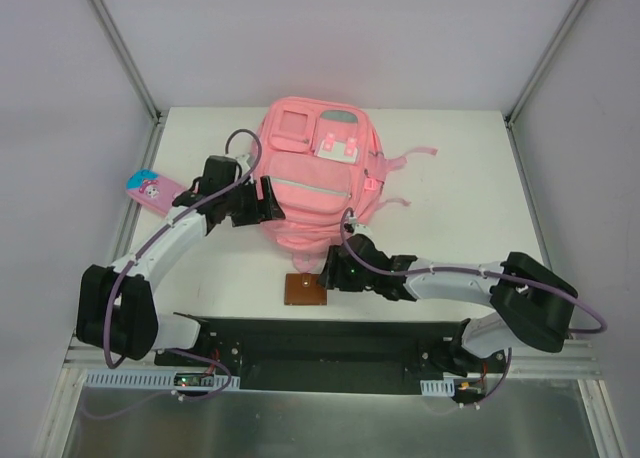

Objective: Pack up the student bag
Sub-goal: Move the personal item to the center of the board, then adjust the student bag at the center of the board.

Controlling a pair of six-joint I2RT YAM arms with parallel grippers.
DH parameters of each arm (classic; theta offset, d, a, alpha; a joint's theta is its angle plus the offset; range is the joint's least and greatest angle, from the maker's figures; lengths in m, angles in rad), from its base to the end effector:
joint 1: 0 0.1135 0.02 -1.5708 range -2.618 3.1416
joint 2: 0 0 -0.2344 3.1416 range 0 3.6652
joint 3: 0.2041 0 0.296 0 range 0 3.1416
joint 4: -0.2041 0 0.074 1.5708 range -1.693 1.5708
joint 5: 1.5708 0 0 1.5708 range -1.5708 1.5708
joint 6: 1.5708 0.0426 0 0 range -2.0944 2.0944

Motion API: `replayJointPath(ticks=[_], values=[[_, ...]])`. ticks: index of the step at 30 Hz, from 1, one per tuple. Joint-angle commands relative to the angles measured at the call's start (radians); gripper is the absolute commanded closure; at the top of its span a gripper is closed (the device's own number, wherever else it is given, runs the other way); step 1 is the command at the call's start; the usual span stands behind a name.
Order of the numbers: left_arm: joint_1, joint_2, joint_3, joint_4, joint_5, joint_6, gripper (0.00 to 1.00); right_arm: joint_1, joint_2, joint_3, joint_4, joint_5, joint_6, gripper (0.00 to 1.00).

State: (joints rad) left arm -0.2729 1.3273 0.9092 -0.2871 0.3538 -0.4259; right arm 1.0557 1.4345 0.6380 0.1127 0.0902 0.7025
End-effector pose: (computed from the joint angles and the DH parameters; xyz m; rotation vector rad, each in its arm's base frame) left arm 0.3230 -0.1057 0.2043 0.0138 2.3415 -0.7611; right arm 0.1629 0.2800 0.1069 -0.3693 2.3614 0.8055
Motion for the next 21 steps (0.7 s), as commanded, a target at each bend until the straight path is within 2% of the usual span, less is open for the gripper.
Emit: replayJointPath(ticks=[1,2,4,8,11,13,16,18,21], values=[[0.012,-0.077,-0.023,0.026,-0.018,0.001,0.21,0.013,0.026,0.064,-0.087,0.054,0.028,0.44],[0.012,-0.091,-0.026,0.025,-0.021,0.001,0.18,0.016,0.029,0.066,-0.091,0.059,0.028,0.43],[0.012,-0.159,-0.038,0.022,-0.032,-0.001,0.01,0.020,0.032,0.072,-0.097,0.059,0.028,0.40],[0.011,-0.292,-0.062,-0.024,-0.030,-0.023,0.01,0.018,0.014,0.077,-0.108,0.071,0.023,0.34],[-0.006,-0.390,-0.157,-0.044,0.023,-0.102,0.01,0.020,-0.015,0.077,-0.148,0.092,0.026,0.30],[-0.058,-0.430,-0.223,-0.046,0.022,-0.149,0.01,0.018,-0.038,0.072,-0.179,0.114,0.040,0.29],[-0.198,-0.438,-0.288,-0.049,-0.052,-0.232,0.01,0.003,-0.095,0.063,-0.252,0.173,0.069,0.26],[-0.245,-0.438,-0.326,-0.044,-0.064,-0.267,0.01,-0.042,-0.164,0.028,-0.301,0.181,0.094,0.26],[-0.256,-0.461,-0.372,-0.044,-0.090,-0.290,0.01,-0.120,-0.299,-0.033,-0.338,0.209,0.101,0.24]])
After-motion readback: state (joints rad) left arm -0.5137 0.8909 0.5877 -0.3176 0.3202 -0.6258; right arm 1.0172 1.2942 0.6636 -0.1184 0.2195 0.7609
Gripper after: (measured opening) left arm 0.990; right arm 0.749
